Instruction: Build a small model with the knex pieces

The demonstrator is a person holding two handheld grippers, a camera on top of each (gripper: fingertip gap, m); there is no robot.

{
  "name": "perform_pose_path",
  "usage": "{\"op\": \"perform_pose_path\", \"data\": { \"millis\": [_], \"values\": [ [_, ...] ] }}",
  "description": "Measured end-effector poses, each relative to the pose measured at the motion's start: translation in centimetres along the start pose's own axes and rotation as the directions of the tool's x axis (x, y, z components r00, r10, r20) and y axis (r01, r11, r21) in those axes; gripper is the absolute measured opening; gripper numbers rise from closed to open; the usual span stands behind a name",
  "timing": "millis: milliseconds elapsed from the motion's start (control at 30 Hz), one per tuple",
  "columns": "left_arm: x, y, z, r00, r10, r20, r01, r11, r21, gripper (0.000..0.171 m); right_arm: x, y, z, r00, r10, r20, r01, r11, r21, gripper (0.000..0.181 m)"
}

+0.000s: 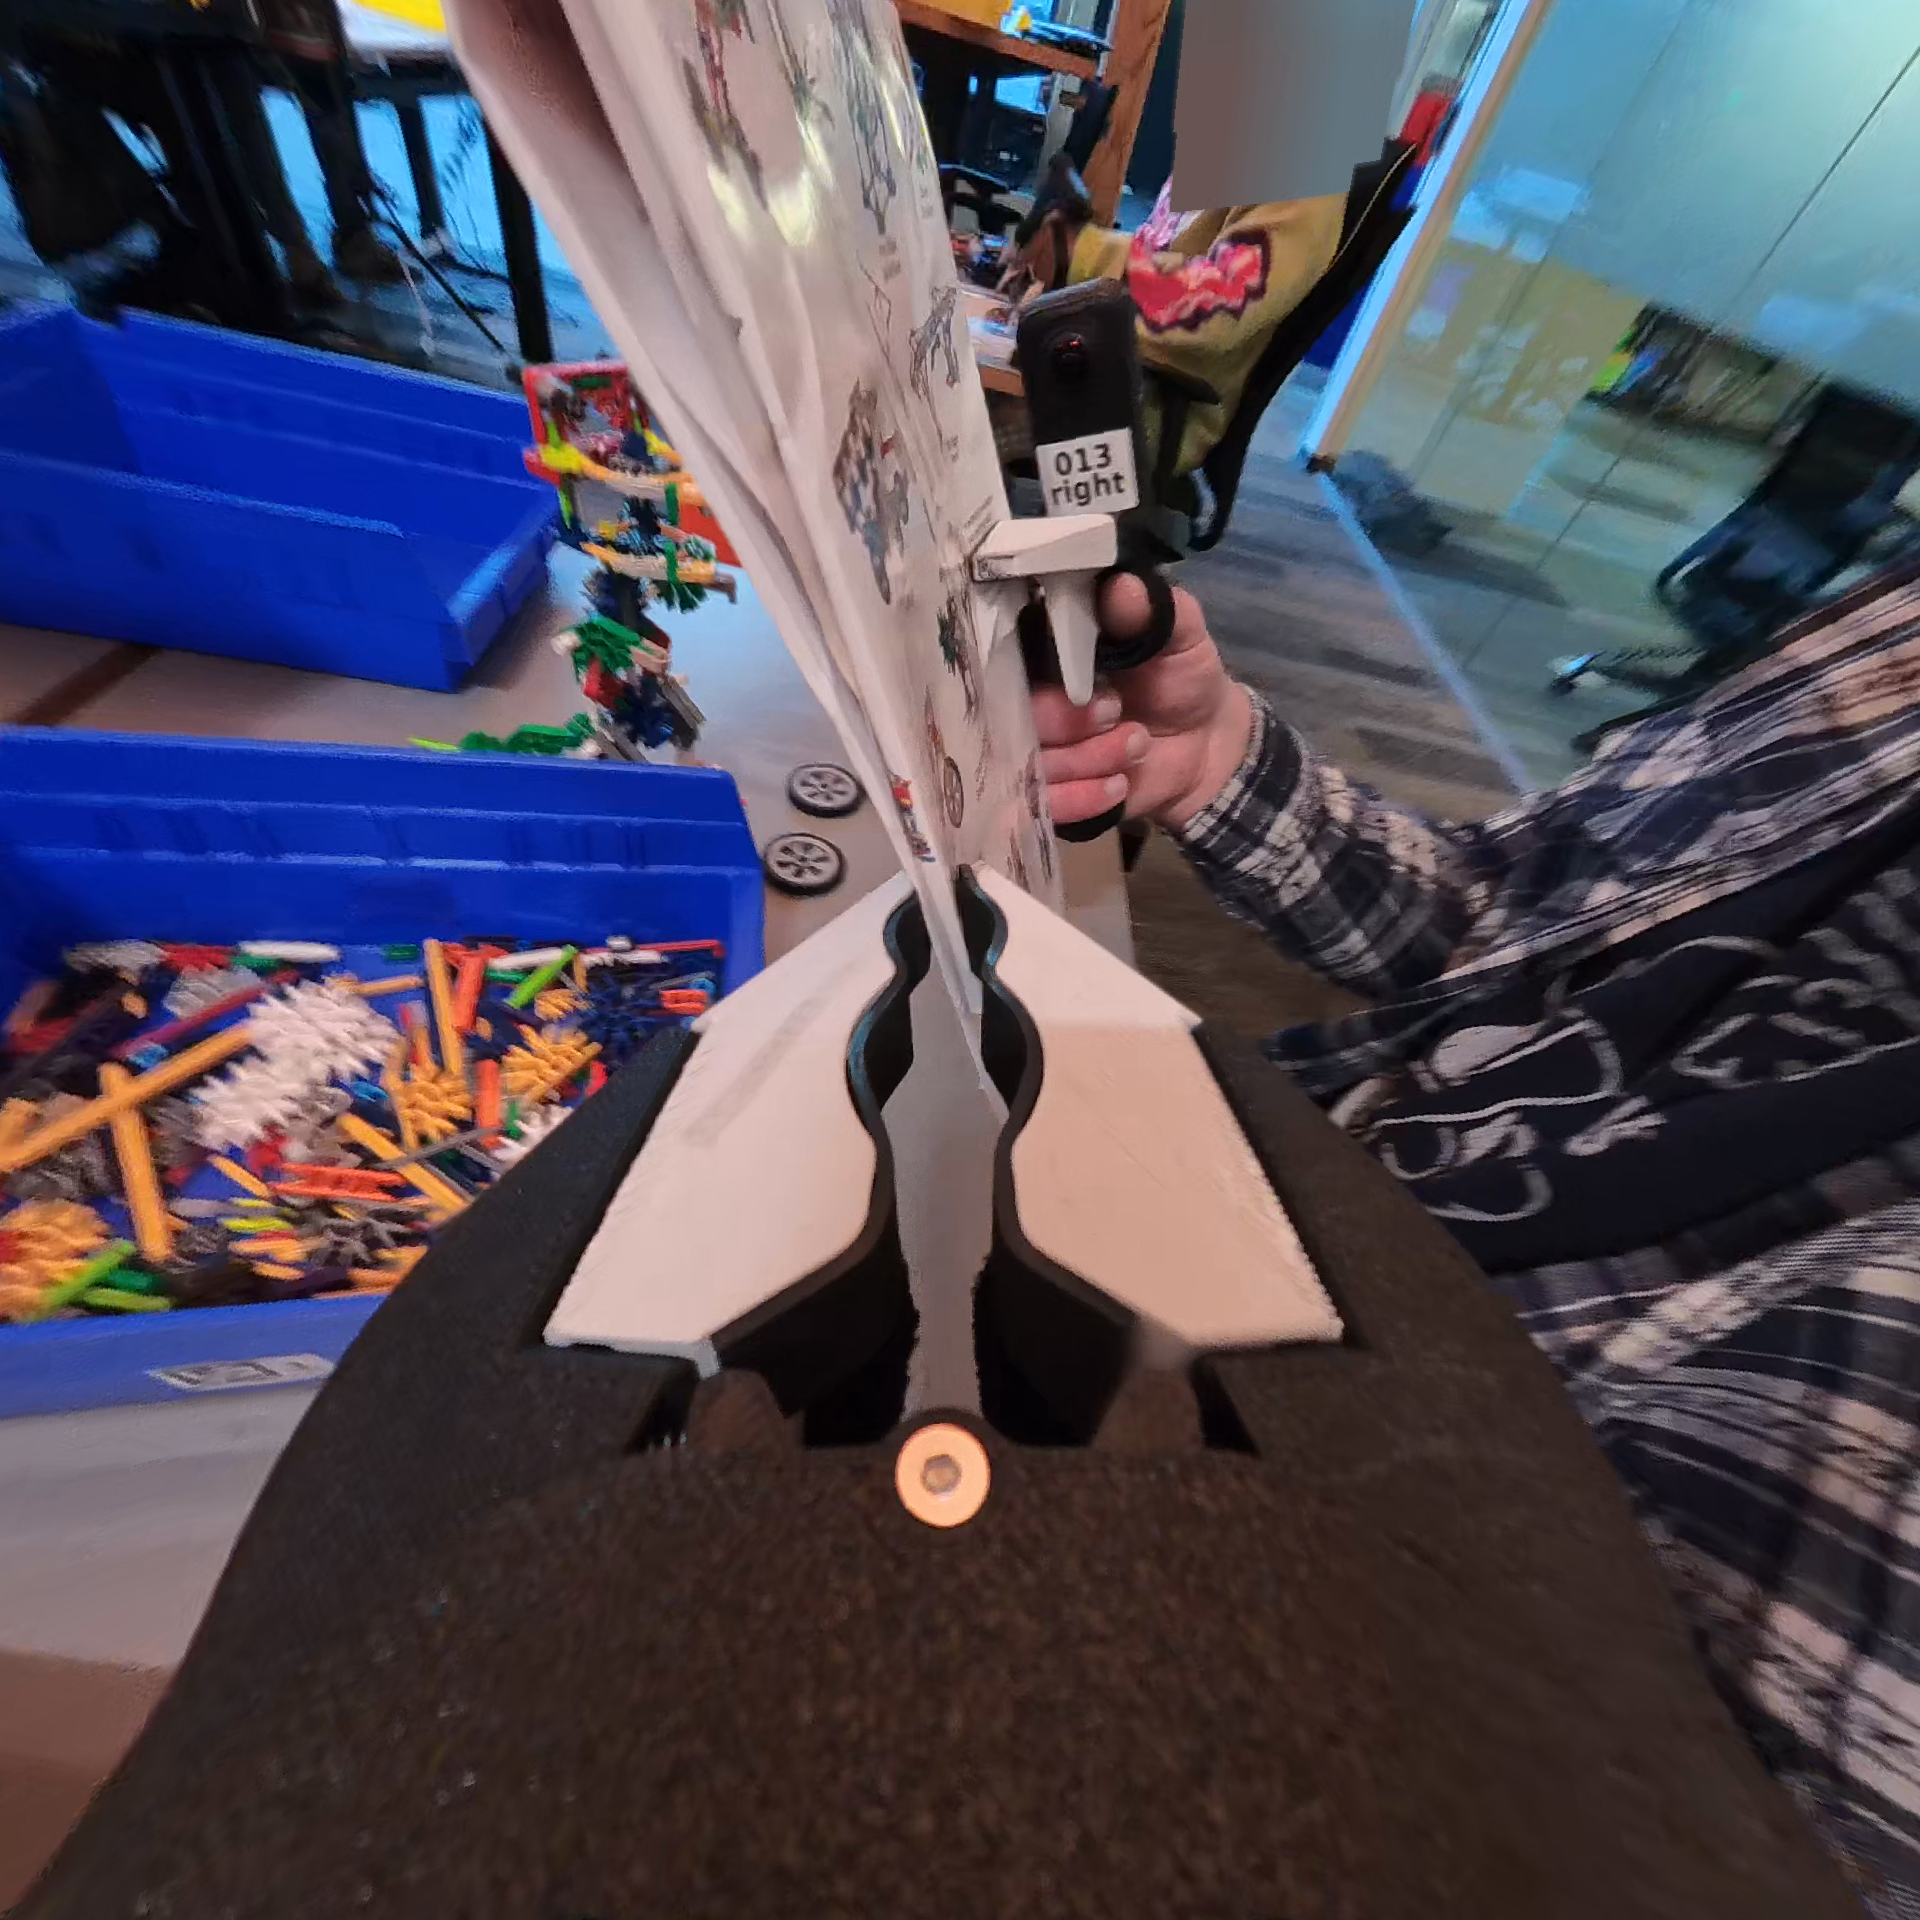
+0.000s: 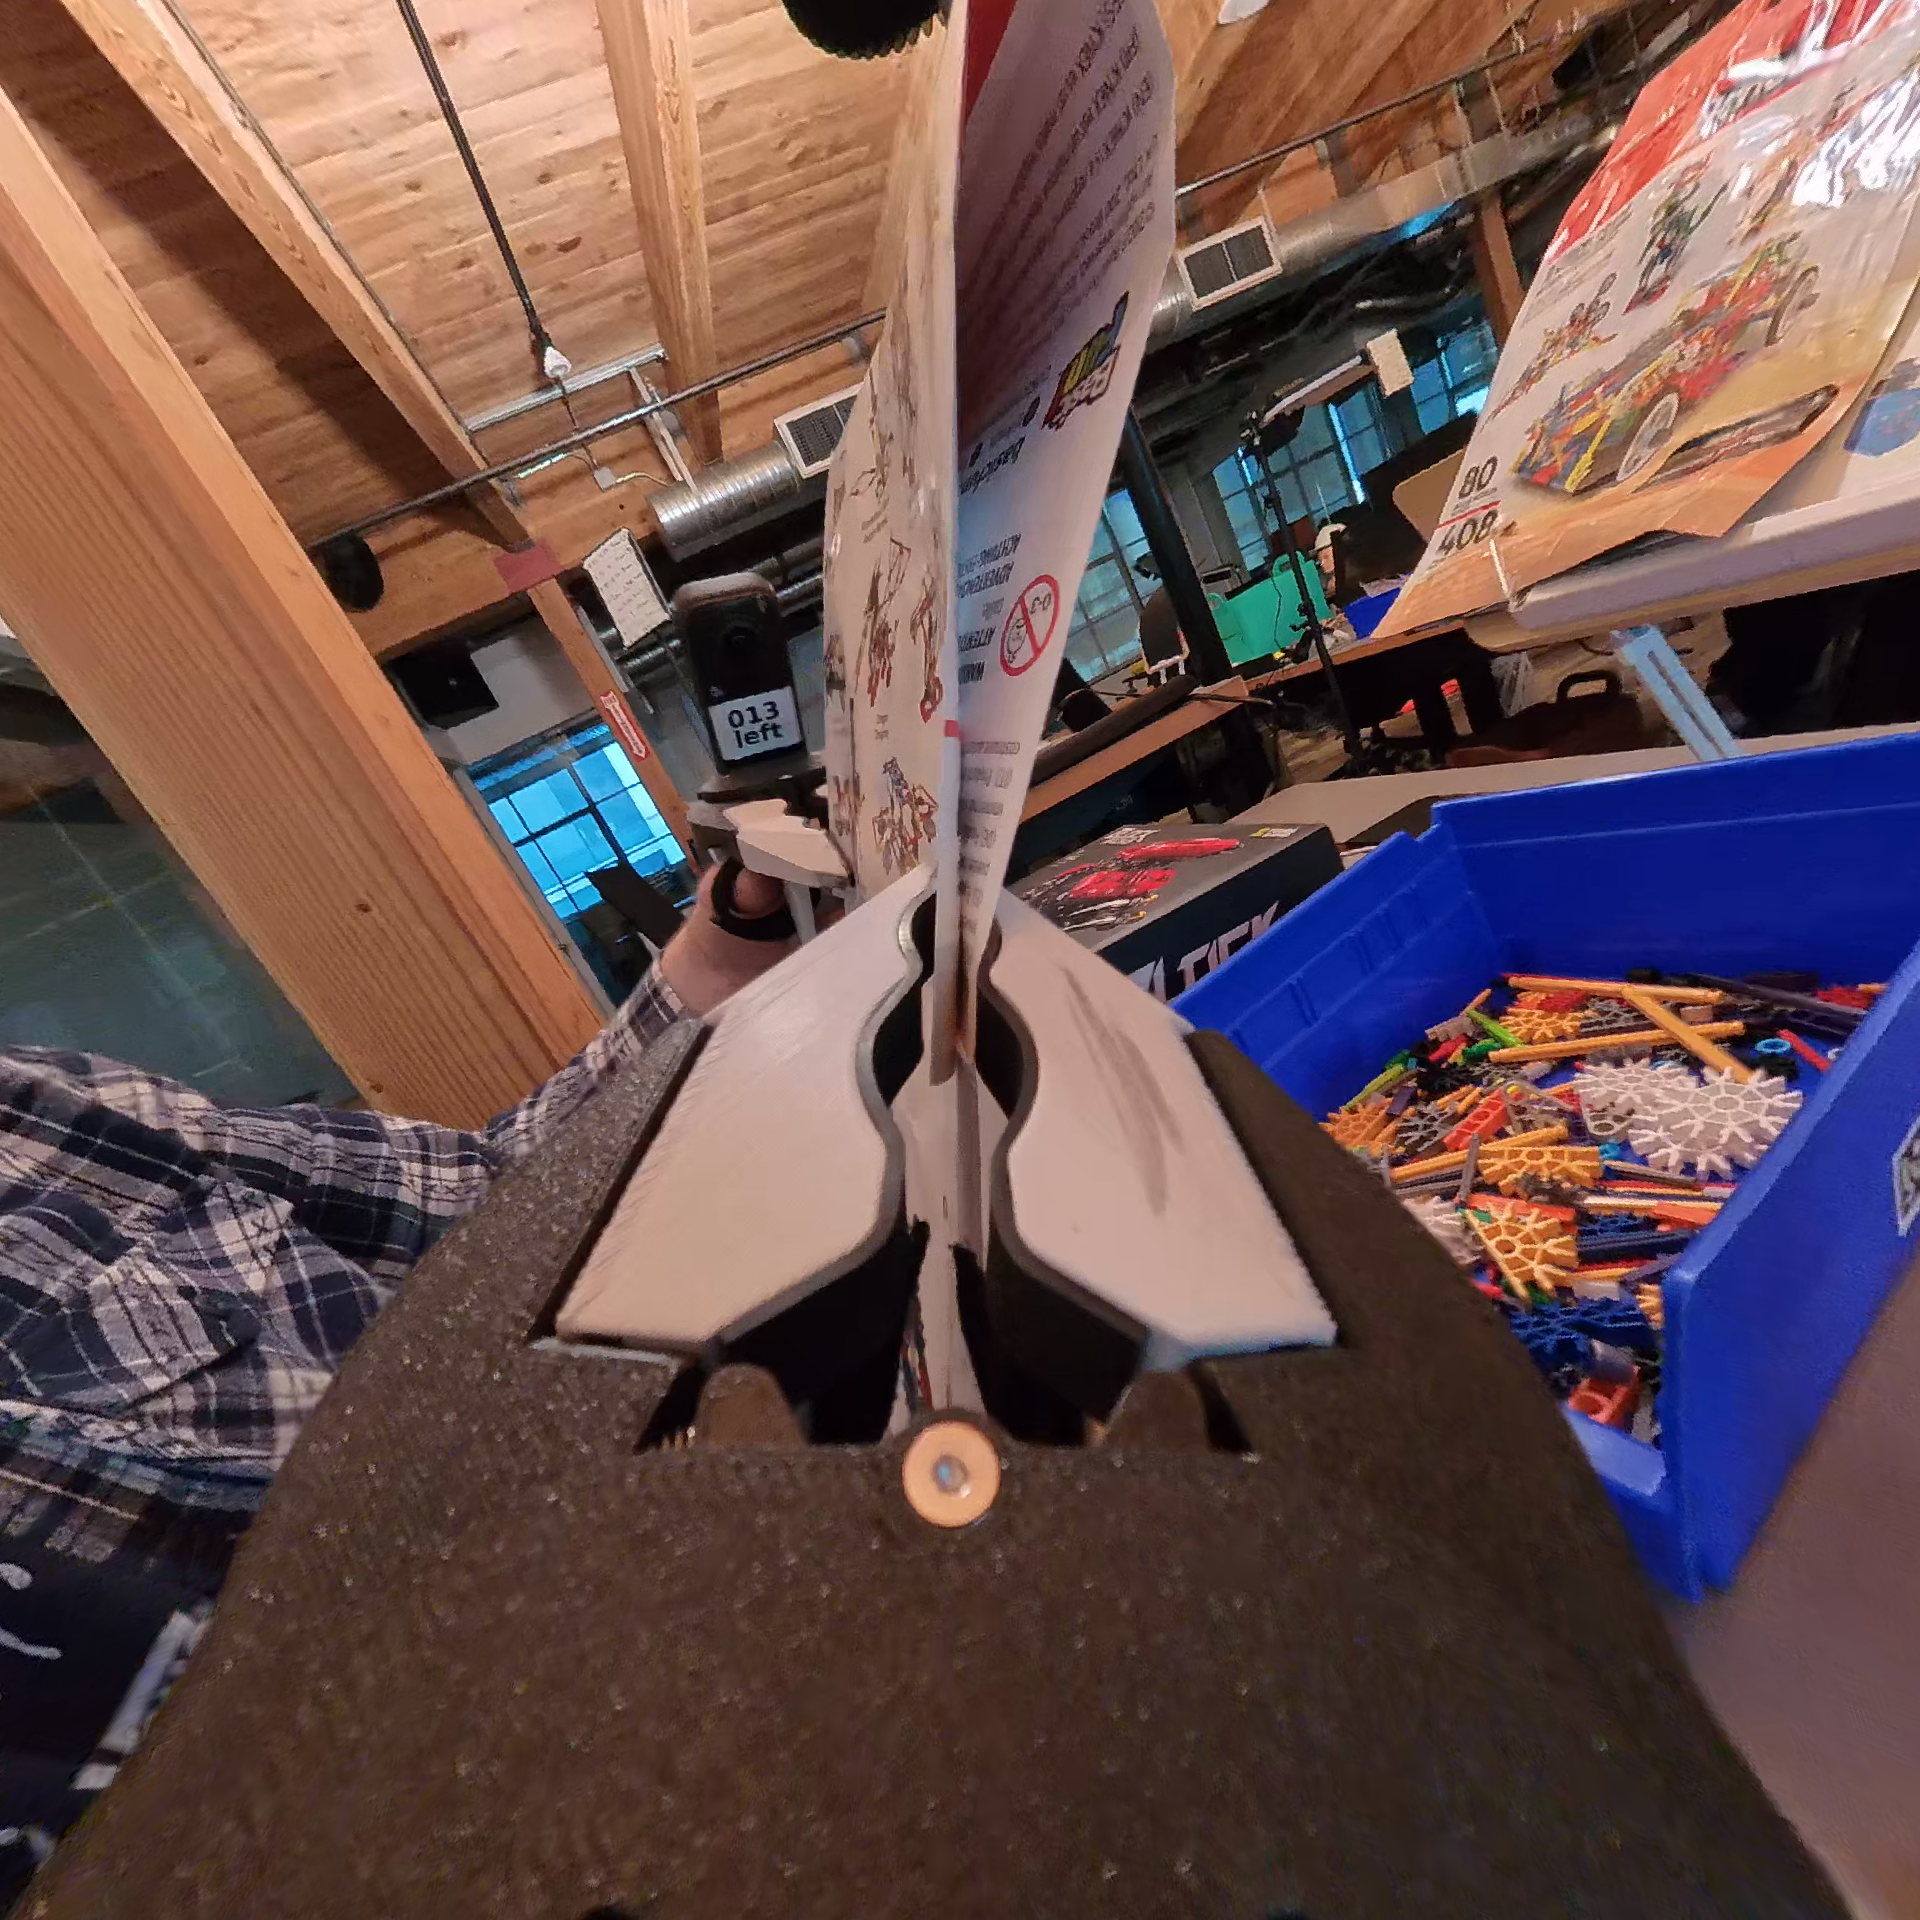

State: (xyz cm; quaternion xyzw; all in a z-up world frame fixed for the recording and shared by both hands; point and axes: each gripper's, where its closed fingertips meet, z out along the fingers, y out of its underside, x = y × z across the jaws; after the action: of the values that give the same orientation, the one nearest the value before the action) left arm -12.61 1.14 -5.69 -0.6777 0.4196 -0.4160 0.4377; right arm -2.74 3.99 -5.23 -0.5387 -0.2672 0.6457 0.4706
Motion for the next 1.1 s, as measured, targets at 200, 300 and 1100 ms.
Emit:
{"op": "perform_pose_path", "data": {
  "millis": [200,300,1100],
  "values": [
    [-0.2,-0.2,0.4,0.993,0.103,0.063,-0.104,0.995,0.000,0.002,-0.6,0.0,-0.6,0.988,-0.155,-0.018,0.155,0.988,0.016,0.000],
    [0.1,-0.4,0.6,0.966,0.241,0.089,-0.243,0.970,0.009,0.001,-1.0,0.1,-1.2,0.970,-0.242,-0.023,0.242,0.970,0.018,0.000],
    [1.2,1.8,3.1,0.893,0.419,0.165,-0.420,0.907,-0.032,0.000,-1.9,3.1,-4.6,0.896,-0.426,-0.122,0.410,0.902,-0.136,0.000]
  ]
}}
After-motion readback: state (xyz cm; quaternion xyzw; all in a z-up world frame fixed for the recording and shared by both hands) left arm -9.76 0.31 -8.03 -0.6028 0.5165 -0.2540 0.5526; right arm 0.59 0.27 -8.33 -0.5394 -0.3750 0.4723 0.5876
